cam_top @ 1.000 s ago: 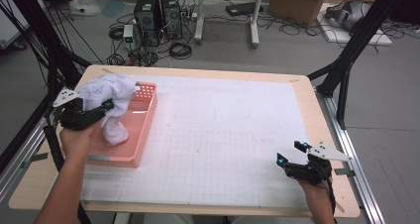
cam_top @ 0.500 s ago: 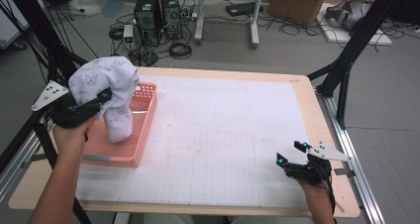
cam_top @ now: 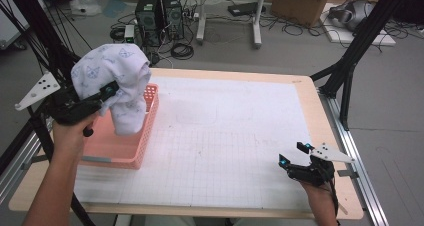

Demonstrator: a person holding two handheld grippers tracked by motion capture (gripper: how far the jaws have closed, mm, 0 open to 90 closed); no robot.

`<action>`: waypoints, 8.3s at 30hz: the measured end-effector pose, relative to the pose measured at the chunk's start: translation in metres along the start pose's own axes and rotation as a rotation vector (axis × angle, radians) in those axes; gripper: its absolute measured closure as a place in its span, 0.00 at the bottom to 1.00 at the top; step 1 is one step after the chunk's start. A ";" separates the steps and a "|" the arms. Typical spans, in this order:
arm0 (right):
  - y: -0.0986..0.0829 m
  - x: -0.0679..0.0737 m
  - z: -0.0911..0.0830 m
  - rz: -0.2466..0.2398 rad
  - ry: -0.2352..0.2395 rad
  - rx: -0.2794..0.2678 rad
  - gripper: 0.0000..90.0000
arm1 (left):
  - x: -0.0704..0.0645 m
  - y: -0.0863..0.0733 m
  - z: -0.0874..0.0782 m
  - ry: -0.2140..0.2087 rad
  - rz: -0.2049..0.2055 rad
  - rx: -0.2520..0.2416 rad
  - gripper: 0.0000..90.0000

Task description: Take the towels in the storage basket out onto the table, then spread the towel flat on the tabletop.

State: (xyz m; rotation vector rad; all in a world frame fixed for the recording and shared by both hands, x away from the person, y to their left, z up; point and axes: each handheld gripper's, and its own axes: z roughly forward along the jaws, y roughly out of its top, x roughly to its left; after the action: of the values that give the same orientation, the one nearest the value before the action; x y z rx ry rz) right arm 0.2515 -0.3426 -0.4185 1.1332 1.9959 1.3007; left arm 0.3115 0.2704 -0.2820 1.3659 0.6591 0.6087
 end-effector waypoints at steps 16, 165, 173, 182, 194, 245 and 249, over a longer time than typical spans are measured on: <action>0.000 -0.001 0.000 0.004 0.005 -0.001 0.19 | -0.074 -0.021 0.072 -0.231 0.019 0.060 0.63; -0.005 0.052 0.002 -0.164 0.214 0.272 0.85 | -0.117 -0.142 0.157 -0.154 -0.145 0.428 0.89; 0.033 0.063 0.032 -0.191 0.155 0.127 0.53 | -0.113 -0.141 0.157 -0.139 -0.156 0.412 0.89; 0.072 0.059 0.090 -0.271 0.164 0.218 0.92 | -0.102 -0.125 0.149 -0.086 -0.142 0.364 0.90; 0.106 0.028 0.096 -0.109 0.296 0.098 0.93 | -0.091 -0.133 0.154 -0.009 -0.198 0.389 0.68; 0.026 0.053 0.082 0.024 0.133 0.197 0.50 | -0.171 -0.183 0.101 -0.365 -0.035 0.692 0.89; 0.021 0.067 0.110 0.014 0.211 0.283 0.76 | -0.174 -0.182 0.093 -0.381 -0.027 0.685 0.89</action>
State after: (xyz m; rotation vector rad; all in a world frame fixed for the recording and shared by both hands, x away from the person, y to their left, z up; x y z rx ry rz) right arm 0.3079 -0.2276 -0.4431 1.1761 2.3907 1.2146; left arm 0.2637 0.0609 -0.4422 2.0389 0.5923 0.0747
